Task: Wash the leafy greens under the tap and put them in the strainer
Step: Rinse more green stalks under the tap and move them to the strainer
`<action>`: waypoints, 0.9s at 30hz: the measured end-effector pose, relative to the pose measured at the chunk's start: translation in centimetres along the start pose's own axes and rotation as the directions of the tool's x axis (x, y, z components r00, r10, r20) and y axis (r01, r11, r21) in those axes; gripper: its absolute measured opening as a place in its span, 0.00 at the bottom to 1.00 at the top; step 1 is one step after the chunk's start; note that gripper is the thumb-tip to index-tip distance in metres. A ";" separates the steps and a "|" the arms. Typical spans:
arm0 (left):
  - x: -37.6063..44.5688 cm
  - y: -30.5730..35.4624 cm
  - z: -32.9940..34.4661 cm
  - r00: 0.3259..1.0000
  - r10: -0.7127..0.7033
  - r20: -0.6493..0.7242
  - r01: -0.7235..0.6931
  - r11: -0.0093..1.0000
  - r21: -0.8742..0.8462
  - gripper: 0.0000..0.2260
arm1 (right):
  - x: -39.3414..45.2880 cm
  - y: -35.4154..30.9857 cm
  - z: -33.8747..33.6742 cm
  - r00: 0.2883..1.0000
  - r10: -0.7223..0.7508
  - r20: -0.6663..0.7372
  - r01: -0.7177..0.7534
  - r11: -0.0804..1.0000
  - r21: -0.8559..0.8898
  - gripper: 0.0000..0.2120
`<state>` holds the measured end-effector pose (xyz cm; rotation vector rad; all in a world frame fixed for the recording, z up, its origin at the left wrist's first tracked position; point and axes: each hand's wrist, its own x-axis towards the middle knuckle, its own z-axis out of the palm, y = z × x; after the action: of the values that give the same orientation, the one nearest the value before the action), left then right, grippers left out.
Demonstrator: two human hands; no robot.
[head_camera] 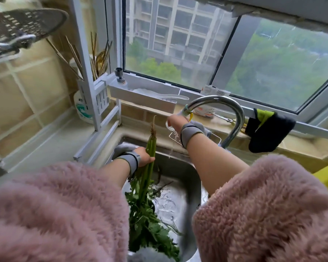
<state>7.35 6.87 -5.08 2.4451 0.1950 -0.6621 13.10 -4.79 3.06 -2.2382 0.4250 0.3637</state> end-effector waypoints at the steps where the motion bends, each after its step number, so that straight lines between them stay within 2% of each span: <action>1: 0.3 0.1 -0.1 1.000 -0.006 -0.009 0.006 1.000 0.013 0.21 | 0.4 -0.2 -0.2 1.000 0.018 -0.007 -0.018 1.000 -0.025 0.22; 6: 0.9 0.1 0.4 1.000 0.014 0.012 -0.014 1.000 0.013 0.20 | 0.4 0.6 0.0 0.999 -0.026 -0.022 0.026 1.000 0.009 0.21; 9: 1.1 -0.8 1.0 0.999 -0.019 0.034 0.020 1.000 -0.019 0.20 | -0.2 2.2 0.5 0.994 -0.107 -0.034 0.108 0.994 0.027 0.05; 10: 1.2 -0.9 1.3 0.998 -0.033 0.051 0.034 0.999 -0.028 0.20 | -0.5 3.1 0.5 0.990 -0.129 -0.055 0.131 0.990 0.046 0.03; 14: 0.7 -1.4 2.3 0.995 -0.061 0.073 0.061 0.998 -0.005 0.22 | -1.4 6.8 1.0 0.984 -0.160 -0.078 0.167 0.982 0.089 0.12; 18: 0.1 -1.5 3.5 0.992 -0.067 0.103 0.070 0.997 -0.035 0.22 | -2.4 8.8 1.5 0.981 -0.191 -0.015 0.192 0.979 0.075 0.04; 21: -0.6 -1.3 4.4 0.992 -0.065 0.109 0.068 0.997 -0.029 0.23 | -2.9 10.3 1.6 0.984 -0.174 0.023 0.170 0.978 0.124 0.04; 23: -1.0 -1.2 4.7 0.993 -0.061 0.098 0.064 0.998 -0.028 0.22 | -3.2 11.2 1.5 0.990 -0.142 0.002 0.139 0.974 0.178 0.03; 27: -1.5 -1.2 5.3 0.994 -0.059 0.089 0.062 0.998 -0.030 0.21 | -3.4 13.1 1.6 1.000 -0.011 -0.001 0.010 0.933 0.360 0.10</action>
<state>3.54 4.77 -8.66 2.3808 0.2435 -0.7850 4.37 -10.98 -5.42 -1.8813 0.4402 0.2574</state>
